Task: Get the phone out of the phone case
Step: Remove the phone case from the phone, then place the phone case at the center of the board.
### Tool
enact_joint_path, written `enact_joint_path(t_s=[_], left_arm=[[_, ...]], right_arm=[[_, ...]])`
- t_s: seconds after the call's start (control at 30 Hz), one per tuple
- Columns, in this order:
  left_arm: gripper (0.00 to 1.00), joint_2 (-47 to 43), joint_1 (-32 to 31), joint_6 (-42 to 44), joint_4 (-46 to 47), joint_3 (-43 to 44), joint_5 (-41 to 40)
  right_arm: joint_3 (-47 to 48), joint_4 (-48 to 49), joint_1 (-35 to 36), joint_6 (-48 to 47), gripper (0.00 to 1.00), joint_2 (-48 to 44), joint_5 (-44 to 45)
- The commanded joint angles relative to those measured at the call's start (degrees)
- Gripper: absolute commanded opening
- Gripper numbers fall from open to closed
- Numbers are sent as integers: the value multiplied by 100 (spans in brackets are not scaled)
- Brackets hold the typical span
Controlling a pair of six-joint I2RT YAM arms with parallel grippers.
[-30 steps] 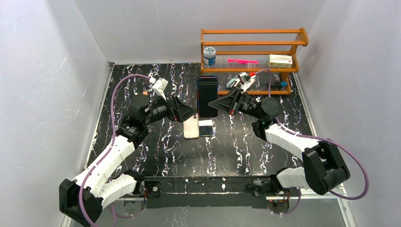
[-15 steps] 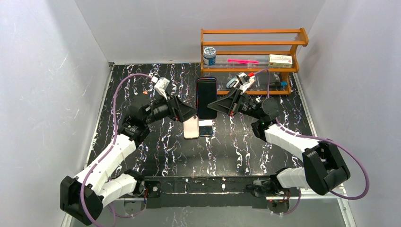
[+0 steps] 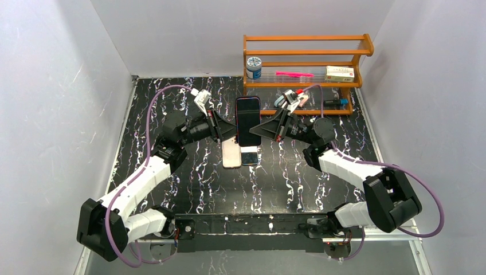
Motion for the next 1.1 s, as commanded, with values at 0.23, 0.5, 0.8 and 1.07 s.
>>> enact_joint_path(t_s=[0.23, 0.5, 0.8, 1.07], left_arm=[[0, -20, -11, -20, 442, 277, -660], [0, 3, -2, 265, 163, 248, -1366], [0, 45, 15, 1317, -1994, 673, -2431], [0, 374, 552, 1951, -4222, 881, -3229]], right_arm=[[-297, 202, 199, -52, 1, -55, -372], [-477, -886, 309, -541, 1, -171, -677], [-391, -2736, 183, -1763, 1, -633, -282], [-67, -4639, -707, -2928, 1, -572, 268]])
